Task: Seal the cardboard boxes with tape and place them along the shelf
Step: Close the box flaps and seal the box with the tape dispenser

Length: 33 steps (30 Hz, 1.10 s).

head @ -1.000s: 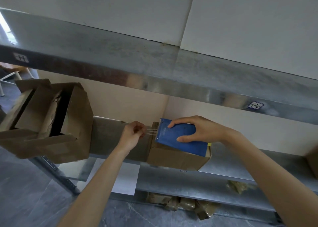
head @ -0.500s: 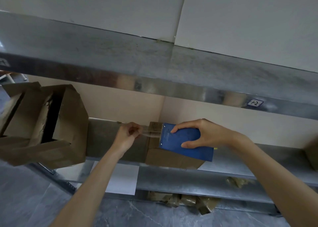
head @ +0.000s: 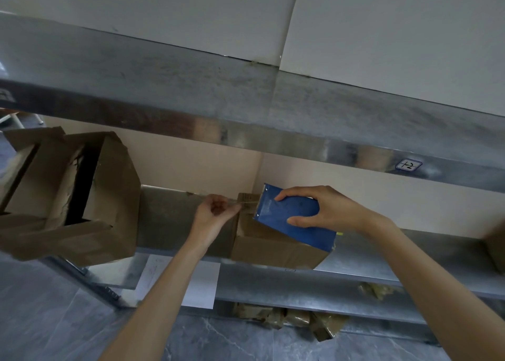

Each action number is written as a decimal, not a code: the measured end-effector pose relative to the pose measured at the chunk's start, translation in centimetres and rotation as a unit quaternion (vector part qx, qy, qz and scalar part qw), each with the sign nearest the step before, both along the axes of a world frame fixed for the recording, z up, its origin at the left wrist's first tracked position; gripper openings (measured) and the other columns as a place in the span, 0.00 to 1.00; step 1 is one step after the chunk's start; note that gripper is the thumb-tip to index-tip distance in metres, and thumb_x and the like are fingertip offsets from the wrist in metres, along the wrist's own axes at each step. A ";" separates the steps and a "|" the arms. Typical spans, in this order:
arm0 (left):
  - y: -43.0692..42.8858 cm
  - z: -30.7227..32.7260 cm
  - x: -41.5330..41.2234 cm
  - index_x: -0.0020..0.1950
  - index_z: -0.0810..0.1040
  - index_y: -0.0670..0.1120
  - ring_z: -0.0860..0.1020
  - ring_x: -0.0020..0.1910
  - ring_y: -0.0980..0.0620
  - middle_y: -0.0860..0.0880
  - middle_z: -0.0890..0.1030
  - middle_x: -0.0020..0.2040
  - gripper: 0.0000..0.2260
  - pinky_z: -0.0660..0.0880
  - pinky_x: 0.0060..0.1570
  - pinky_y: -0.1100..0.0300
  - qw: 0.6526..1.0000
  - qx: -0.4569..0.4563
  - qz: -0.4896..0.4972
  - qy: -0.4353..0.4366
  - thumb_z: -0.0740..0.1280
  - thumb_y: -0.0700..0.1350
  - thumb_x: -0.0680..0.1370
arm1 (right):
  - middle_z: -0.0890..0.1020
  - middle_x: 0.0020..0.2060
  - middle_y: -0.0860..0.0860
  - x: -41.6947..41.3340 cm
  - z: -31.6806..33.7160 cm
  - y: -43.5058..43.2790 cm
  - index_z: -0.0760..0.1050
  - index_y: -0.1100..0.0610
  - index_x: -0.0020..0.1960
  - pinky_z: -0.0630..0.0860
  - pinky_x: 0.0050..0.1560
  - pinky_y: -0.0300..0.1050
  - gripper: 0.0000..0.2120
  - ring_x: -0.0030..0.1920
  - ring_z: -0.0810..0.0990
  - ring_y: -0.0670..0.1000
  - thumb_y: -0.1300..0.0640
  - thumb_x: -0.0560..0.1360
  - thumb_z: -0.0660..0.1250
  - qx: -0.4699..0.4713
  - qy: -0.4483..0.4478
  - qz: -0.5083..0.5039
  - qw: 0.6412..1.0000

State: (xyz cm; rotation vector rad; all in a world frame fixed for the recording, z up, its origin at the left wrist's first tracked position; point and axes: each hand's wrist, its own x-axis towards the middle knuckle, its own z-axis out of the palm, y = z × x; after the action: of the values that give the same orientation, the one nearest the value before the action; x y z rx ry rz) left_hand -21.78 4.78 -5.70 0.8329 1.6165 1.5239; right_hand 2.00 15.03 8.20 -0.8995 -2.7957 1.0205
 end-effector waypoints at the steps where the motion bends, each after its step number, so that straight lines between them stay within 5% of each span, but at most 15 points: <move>1: 0.0 0.1 0.3 0.48 0.76 0.46 0.80 0.43 0.58 0.48 0.80 0.42 0.14 0.75 0.44 0.70 1.000 0.010 0.000 0.014 0.78 0.38 0.69 | 0.75 0.60 0.28 0.1 0.0 0.0 0.75 0.36 0.62 0.68 0.60 0.26 0.18 0.62 0.73 0.32 0.48 0.74 0.73 0.003 0.001 -0.002 1.000; 8: -0.1 -0.3 0.7 0.52 0.73 0.48 0.79 0.48 0.57 0.48 0.79 0.49 0.25 0.76 0.52 0.66 0.994 0.072 -0.010 0.078 0.79 0.30 0.64 | 0.75 0.61 0.28 0.4 0.2 0.1 0.74 0.35 0.62 0.69 0.60 0.27 0.19 0.62 0.73 0.33 0.47 0.74 0.72 0.023 0.000 -0.010 1.000; 24: -0.9 -0.8 1.3 0.52 0.75 0.47 0.80 0.52 0.62 0.51 0.81 0.51 0.18 0.75 0.51 0.72 0.992 0.074 0.010 0.097 0.78 0.34 0.69 | 0.76 0.59 0.29 -0.1 -0.4 0.5 0.75 0.37 0.62 0.70 0.57 0.27 0.18 0.59 0.75 0.34 0.50 0.74 0.73 -0.011 -0.012 -0.014 1.000; 33: -0.8 -1.8 1.2 0.48 0.75 0.51 0.80 0.49 0.58 0.52 0.82 0.47 0.14 0.74 0.49 0.69 0.994 0.019 0.021 0.105 0.78 0.42 0.70 | 0.77 0.61 0.34 -0.4 -1.0 1.1 0.75 0.37 0.61 0.74 0.61 0.38 0.19 0.61 0.76 0.38 0.50 0.74 0.73 -0.028 -0.024 -0.014 0.999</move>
State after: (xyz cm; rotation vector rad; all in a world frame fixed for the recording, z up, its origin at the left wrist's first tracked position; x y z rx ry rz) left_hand -20.54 3.95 -7.47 1.0131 1.7698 1.5432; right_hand 1.63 16.09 7.22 -0.9795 -2.7974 1.0936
